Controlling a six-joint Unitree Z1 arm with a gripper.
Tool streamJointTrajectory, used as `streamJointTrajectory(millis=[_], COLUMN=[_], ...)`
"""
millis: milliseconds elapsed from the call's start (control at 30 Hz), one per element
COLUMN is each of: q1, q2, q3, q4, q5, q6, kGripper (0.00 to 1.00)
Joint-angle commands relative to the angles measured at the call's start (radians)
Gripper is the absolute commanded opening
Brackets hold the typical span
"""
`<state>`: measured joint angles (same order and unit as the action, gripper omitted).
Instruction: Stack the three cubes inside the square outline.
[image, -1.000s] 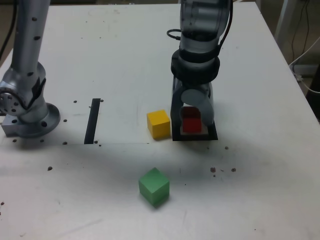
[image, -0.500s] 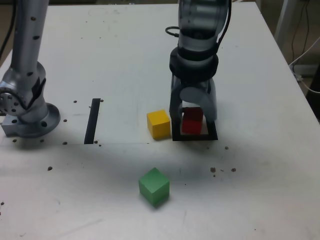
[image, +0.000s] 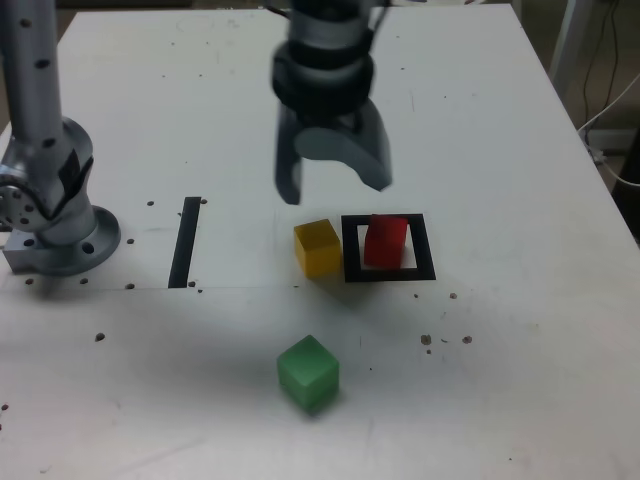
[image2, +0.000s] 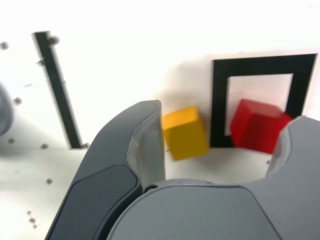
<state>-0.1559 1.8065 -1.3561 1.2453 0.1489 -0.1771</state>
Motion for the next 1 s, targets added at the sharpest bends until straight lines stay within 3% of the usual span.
streamJointTrajectory(millis=[0, 233, 533, 967], q1=[-0.014, -0.019, -0.01, 0.017], q2=[-0.022, -0.021, -0.019, 0.026], q3=[0.012, 0.075, 0.194, 0.249], q4=[0.026, 0.024, -0.129, -0.192], q5=[-0.007, -0.059, -0.139, -0.155], q6=[-0.029, -0.081, -0.09, -0.092], kGripper=[1.0, 0.98, 0.96, 0.93])
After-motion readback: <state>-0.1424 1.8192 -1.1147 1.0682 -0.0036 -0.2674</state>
